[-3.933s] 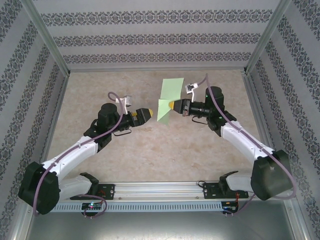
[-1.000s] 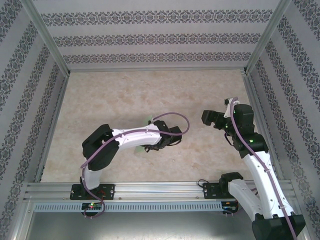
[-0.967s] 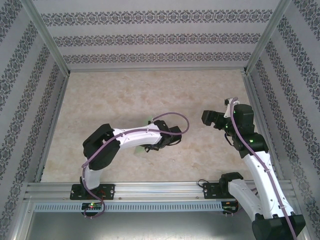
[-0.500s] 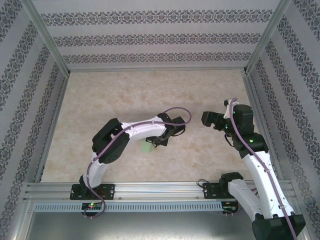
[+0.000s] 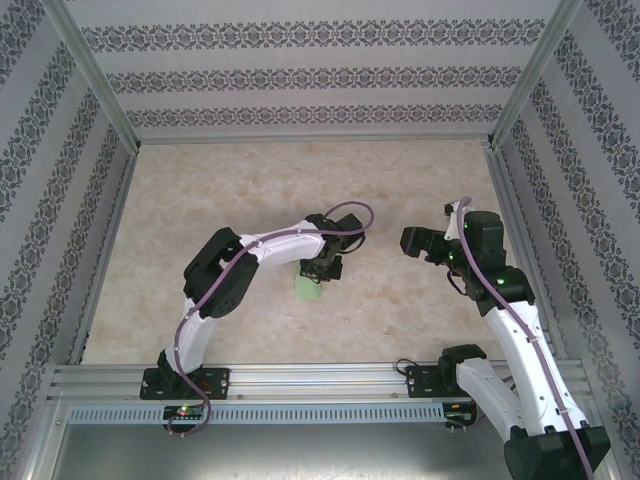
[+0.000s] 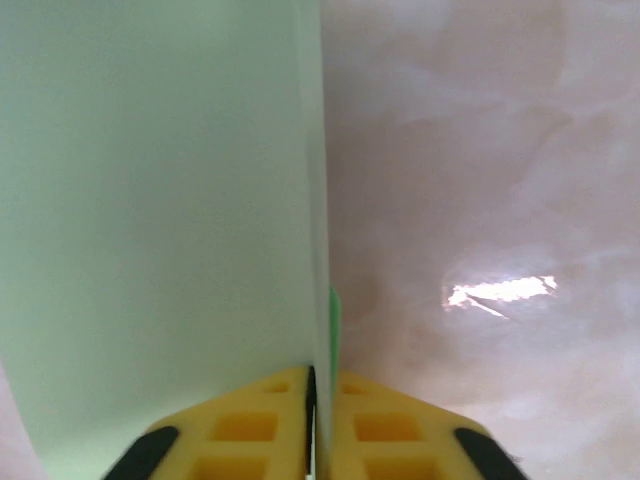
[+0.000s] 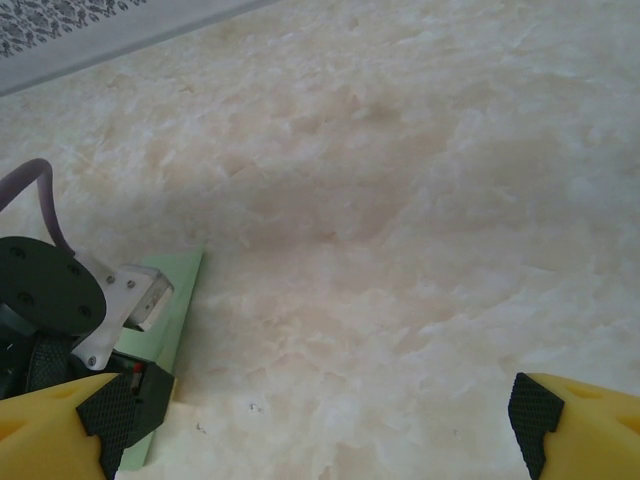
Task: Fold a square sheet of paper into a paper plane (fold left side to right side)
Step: Turn over the paper at the center of the table.
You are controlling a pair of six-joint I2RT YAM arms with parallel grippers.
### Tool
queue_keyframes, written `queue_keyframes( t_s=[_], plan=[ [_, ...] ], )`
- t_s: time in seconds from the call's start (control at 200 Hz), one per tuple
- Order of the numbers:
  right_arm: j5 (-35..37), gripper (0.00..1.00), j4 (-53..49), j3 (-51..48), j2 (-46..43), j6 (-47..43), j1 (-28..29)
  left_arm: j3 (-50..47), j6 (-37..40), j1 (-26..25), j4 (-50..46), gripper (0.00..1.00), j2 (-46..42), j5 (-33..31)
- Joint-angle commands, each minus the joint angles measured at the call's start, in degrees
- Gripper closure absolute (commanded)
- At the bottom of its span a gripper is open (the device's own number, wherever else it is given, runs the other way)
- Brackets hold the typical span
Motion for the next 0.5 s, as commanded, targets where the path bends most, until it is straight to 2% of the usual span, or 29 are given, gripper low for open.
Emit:
queue_keyframes(
  t_s=[0.0, 0.18, 0.375, 0.495],
  plan=[
    [-2.13, 0.02, -1.26, 0.05, 0.78, -1.05, -0.73, 1.46, 1.28, 0.55, 2.17, 0.81, 0.15, 2.82],
    [-4.23, 0.02, -0.76, 0.05, 2.69, -0.26, -0.73, -0.29, 2.45, 0.57, 4.05, 0.71, -3.85, 3.22],
    [-14.13, 0.02, 2.22, 0.08, 8.38, 1.36, -0.59, -6.47, 5.41, 1.47, 10.75, 0.5, -13.13, 6.24],
    [-17.84, 0.02, 6.26, -0.49, 13.04, 3.52, 0.92, -12.69, 5.59, 3.33, 16.08, 0.43, -19.89, 9.07]
  ],
)
